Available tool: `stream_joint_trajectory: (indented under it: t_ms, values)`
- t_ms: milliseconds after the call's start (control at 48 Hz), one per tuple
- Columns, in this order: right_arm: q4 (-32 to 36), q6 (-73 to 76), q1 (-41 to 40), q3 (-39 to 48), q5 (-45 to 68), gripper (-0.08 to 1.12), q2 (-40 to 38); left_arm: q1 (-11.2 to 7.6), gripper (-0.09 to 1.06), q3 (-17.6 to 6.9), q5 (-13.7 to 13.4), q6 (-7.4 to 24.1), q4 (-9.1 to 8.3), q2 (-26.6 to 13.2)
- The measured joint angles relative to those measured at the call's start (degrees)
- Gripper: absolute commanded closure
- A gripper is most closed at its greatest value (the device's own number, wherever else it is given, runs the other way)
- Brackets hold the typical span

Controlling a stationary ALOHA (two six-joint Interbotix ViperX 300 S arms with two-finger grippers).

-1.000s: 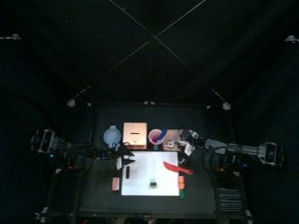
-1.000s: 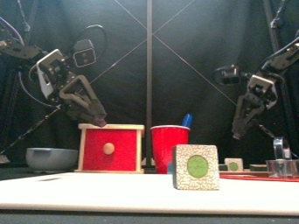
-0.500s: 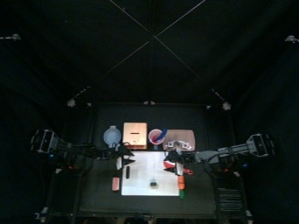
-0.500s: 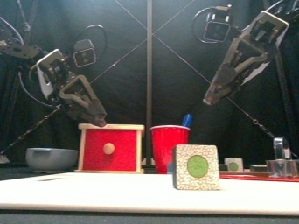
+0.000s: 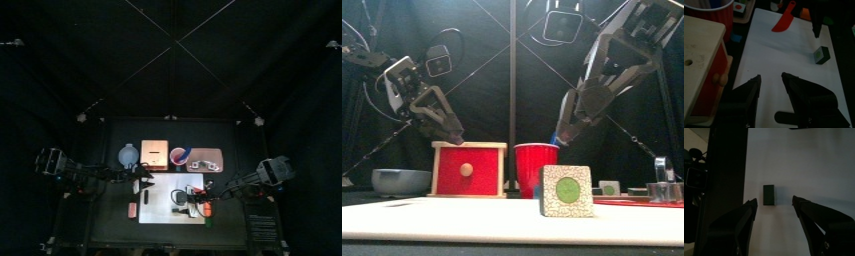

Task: Place sushi on board then cut the sushi with the knife then place the pieces on the plate
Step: Place the 4 sushi pieces on the plate

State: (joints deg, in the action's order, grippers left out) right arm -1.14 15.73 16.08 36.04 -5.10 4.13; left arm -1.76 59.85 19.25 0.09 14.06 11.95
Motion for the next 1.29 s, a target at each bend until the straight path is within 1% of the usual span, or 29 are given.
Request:
stream_joint_trajectory:
  t_ms: [333,438,625,688,792,958,1188,1292]
  values:
    - [-1.1,0.0,0.0,-2.8,-0.5,0.16,5.3,0.00,0.19,0.4,0.0,0.0,0.00,-0.1]
    - [-1.0,0.0,-0.1,-3.2,-0.5,0.24,5.9,-0.09,0.19,0.5,0.0,0.0,0.00,-0.1]
    - [-0.9,0.0,-0.2,-3.3,-0.4,0.45,6.8,0.00,0.19,0.7,0.0,0.0,0.00,-0.1]
    - [-0.7,-0.1,-0.2,-3.3,-0.4,0.47,6.7,-0.09,0.19,0.7,0.0,0.0,0.00,-0.1]
    - [-0.1,-0.2,-0.6,-2.9,-0.8,0.46,6.3,-0.09,0.19,0.7,0.1,0.0,0.00,-0.1]
    - [1.3,0.1,-4.8,1.8,-3.7,0.46,0.2,0.00,0.19,0.7,0.0,0.0,0.00,0.0]
    - [1.8,-0.1,-13.3,9.2,-7.1,0.46,-12.3,0.09,0.19,0.7,0.0,0.0,0.00,-0.1]
    - [3.3,-0.3,-17.7,12.7,-9.3,0.46,-17.4,0.09,0.19,0.7,0.0,0.0,0.09,-0.1]
